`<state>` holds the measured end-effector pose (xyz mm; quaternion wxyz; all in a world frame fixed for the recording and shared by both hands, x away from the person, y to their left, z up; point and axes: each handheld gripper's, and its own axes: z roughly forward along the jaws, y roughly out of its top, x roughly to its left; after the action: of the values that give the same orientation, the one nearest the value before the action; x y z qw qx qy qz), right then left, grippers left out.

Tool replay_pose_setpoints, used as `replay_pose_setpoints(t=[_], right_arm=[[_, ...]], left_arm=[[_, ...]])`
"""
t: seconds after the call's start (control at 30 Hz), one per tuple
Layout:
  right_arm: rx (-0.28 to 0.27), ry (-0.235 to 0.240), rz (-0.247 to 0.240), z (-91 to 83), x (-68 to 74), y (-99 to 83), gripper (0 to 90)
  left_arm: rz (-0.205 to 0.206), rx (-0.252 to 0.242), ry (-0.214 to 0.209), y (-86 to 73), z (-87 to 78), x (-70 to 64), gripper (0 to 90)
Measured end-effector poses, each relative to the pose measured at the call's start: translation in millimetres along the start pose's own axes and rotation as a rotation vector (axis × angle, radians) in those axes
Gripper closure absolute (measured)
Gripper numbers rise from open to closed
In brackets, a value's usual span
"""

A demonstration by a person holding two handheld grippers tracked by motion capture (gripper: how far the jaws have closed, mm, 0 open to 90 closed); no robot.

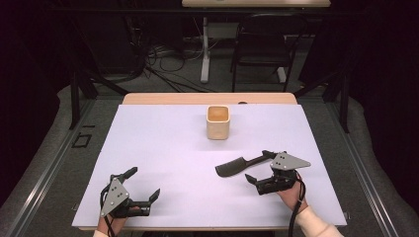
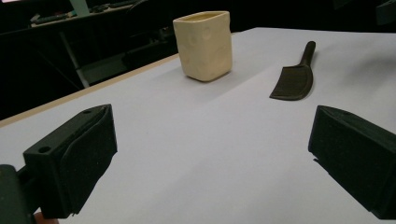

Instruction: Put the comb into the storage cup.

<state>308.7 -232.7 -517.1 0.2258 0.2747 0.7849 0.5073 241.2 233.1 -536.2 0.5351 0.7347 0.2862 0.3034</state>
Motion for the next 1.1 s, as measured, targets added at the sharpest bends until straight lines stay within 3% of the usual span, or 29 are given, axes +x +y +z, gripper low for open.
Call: replay_pose_setpoints(t=[0.3,0.47,0.9,1.1], right_arm=[[0.001,-0.049,-0.012,8.4,-13.5,1.5,2.1],[0.032,-0.044,-0.017,15.2,-17.0,0.2,1.0],[0.081,-0.032,0.047,29.1,-43.8,3.8,0.0],[0.117,-0.065,0.085,32.1,-60.3,0.0,0.0]], left_arm=[[0.000,0.001,0.006,0.0,-0.3,0.2,0.8],[0.002,0.003,0.005,-0.1,0.1,0.3,0.6],[0.000,0.004,0.000,-0.2,0.2,0.5,0.5],[-0.001,0.004,0.000,-0.1,0.1,0.3,0.5]])
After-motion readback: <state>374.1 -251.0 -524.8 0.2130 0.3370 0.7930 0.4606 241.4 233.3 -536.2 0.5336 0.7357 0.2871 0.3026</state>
